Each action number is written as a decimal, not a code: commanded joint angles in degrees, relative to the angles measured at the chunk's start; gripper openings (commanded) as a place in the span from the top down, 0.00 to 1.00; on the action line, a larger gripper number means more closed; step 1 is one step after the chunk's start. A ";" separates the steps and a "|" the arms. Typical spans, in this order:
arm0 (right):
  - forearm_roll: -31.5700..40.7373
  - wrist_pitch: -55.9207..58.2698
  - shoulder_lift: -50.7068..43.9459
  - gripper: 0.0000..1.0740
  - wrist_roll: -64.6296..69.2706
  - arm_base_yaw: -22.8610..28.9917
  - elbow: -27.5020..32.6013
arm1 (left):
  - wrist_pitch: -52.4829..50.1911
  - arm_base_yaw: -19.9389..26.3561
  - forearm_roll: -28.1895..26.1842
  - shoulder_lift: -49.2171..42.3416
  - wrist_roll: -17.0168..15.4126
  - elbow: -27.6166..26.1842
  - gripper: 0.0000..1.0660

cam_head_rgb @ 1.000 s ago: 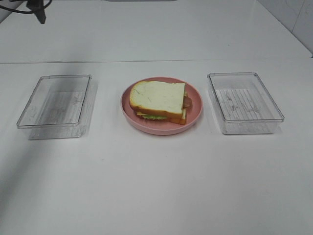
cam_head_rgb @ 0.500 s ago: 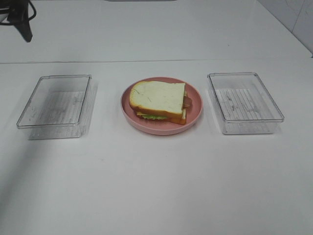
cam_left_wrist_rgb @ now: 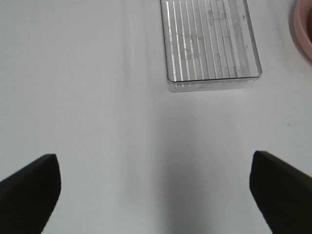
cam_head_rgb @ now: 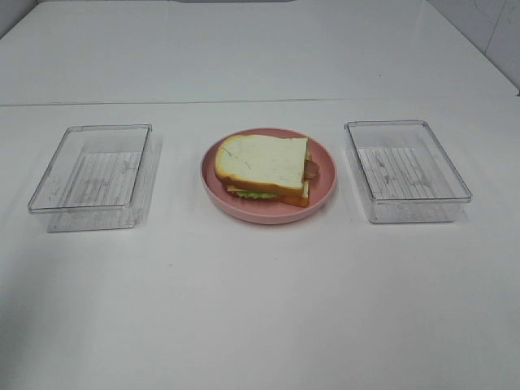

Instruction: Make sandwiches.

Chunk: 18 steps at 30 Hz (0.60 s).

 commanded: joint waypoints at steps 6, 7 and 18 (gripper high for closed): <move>0.00 -0.40 -1.60 0.12 -0.40 -0.34 0.17 | 3.32 -0.29 0.86 -26.99 -0.23 11.34 0.08; 0.00 -0.40 -1.60 0.12 -0.40 -0.34 0.17 | 3.55 -0.29 0.46 -29.85 -0.23 11.17 0.08; 0.00 -0.40 -1.60 0.12 -0.40 -0.34 0.17 | 9.40 -0.29 -5.96 -45.03 0.46 9.05 0.08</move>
